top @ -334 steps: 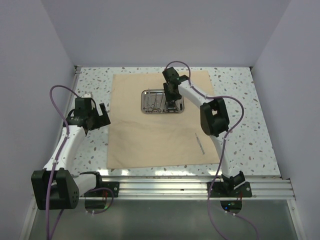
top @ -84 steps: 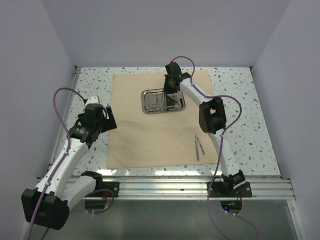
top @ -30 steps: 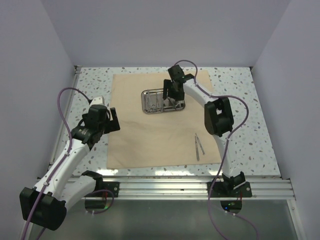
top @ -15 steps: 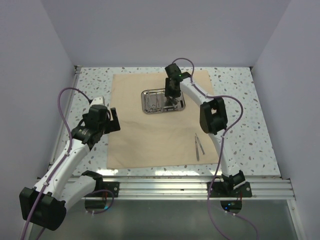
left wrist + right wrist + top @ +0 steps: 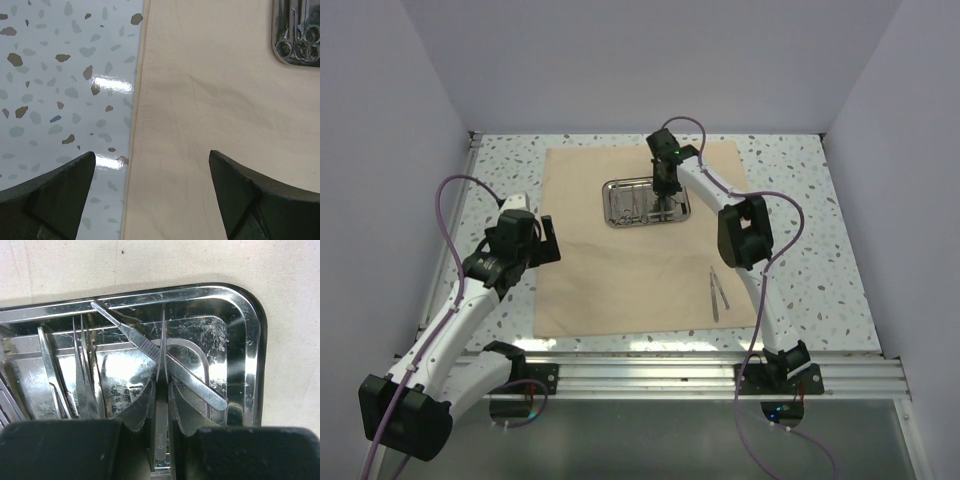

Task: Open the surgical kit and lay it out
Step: Pick up the medical item from the container, then place the medical item in the surgical kit.

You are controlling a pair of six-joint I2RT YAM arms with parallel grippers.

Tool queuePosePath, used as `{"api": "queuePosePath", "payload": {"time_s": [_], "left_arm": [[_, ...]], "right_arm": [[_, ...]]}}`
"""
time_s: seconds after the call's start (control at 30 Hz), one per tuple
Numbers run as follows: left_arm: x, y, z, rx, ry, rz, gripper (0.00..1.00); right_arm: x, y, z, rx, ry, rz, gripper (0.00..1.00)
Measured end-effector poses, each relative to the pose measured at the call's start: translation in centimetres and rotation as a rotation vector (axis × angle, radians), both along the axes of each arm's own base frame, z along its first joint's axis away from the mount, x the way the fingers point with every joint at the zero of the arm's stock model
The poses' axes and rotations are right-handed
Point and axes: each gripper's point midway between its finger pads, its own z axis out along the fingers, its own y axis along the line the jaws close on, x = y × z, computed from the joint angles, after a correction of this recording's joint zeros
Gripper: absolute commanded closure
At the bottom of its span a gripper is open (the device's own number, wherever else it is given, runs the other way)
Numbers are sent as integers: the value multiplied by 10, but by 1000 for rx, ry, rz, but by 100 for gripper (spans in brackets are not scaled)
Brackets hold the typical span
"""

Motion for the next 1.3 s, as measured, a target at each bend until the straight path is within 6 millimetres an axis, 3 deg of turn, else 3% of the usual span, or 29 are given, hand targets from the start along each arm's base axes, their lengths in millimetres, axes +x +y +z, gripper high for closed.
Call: {"api": "queuePosePath", "payload": {"time_s": [0.33,0.7,0.87,1.07,1.3], "left_arm": [[0,0,0,2,0,2,0],[0,3,1,8,-7,10,0],[0,3,3,7,-15,11,0],[-1,3,6,3,-27,11,0],[-1,3,7,3,-28,11,0]], "right_arm": [[-14,12,7,73,60,60,100],[-38,22,42,278,174,83,100],[-53,14,33,350,275,49,100],[-102,-12,27,329,363,10,100],[-188,-31,58,307,313,55,100]]}}
